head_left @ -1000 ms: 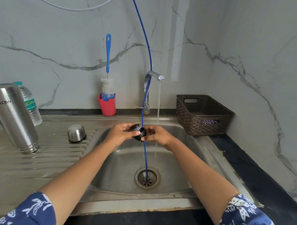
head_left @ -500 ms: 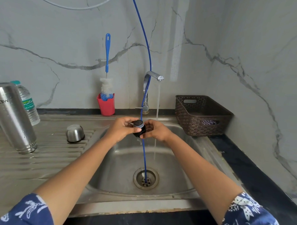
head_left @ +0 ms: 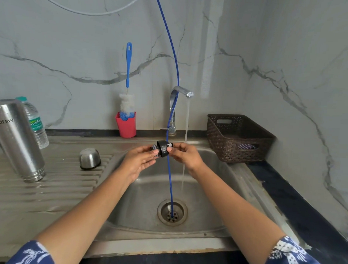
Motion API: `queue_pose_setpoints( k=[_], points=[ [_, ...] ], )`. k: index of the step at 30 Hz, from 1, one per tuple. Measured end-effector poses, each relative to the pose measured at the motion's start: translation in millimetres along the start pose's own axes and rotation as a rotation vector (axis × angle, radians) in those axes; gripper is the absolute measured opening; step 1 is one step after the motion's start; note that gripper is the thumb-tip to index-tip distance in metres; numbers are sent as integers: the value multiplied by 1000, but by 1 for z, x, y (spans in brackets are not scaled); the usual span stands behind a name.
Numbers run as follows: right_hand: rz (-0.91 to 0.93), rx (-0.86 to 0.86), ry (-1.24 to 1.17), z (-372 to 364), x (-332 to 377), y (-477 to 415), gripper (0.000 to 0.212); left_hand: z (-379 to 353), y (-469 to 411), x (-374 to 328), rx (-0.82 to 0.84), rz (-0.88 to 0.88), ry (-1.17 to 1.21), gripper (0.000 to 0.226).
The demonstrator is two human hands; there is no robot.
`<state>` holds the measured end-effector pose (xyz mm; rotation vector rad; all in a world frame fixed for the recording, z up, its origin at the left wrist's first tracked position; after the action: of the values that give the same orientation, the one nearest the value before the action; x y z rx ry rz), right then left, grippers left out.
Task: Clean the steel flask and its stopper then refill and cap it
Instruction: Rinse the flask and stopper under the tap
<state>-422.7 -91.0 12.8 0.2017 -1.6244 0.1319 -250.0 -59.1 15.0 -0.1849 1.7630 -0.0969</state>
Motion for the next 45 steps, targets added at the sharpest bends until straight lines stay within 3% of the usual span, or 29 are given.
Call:
queue_pose_setpoints(
  k=[6, 14, 17, 22, 24, 27, 29, 31, 36, 39, 41, 45],
  points=[
    [70, -52, 22, -7, -7, 3, 30, 4, 3, 5, -49, -25, -15, 17],
    [164, -206, 181, -8, -7, 7, 23, 4, 4, 7, -89, -46, -17, 16],
    [107, -165, 170, -5, -4, 5, 19, 5, 5, 6, -74, -48, -45, 18],
    [-184, 33, 31, -8, 0, 11, 31, -3, 10, 6, -24, -73, -141, 25],
    [-217, 47, 49, -11, 2, 13, 33, -5, 13, 6, -7, -86, -194, 28],
    [-82, -41, 187, -14, 9, 13, 43, -2, 14, 4, 45, -120, -353, 30],
    [87, -154, 431, -14, 16, 11, 50, 6, 15, 0, 58, -167, -567, 37],
    [138, -172, 699, -17, 21, 12, 54, 17, 21, -6, 58, -196, -822, 46],
    [139, -183, 721, -26, 31, 10, 53, 55, 42, -21, 230, -111, -1401, 56],
    [67, -109, 996, -42, 22, 6, 55, 83, 60, -35, 232, -52, -1497, 58],
    [99, -116, 936, -56, 23, 6, 56, 106, 74, -45, 146, -41, -1518, 56],
    [155, 75, 862, -106, 25, 10, 52, 161, 103, -59, -26, 62, -1592, 54]
  ],
)
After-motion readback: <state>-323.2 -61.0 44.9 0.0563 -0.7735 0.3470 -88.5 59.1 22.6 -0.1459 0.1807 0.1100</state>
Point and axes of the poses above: each hand's wrist, its own y-axis away from the middle knuckle, its own z-axis out of the back of the hand, x = y × z, the point moved 3 cm from there along -y, towards the middle knuckle, and after that the axes turned 10 degrees about -z, right-handed, at the moved point
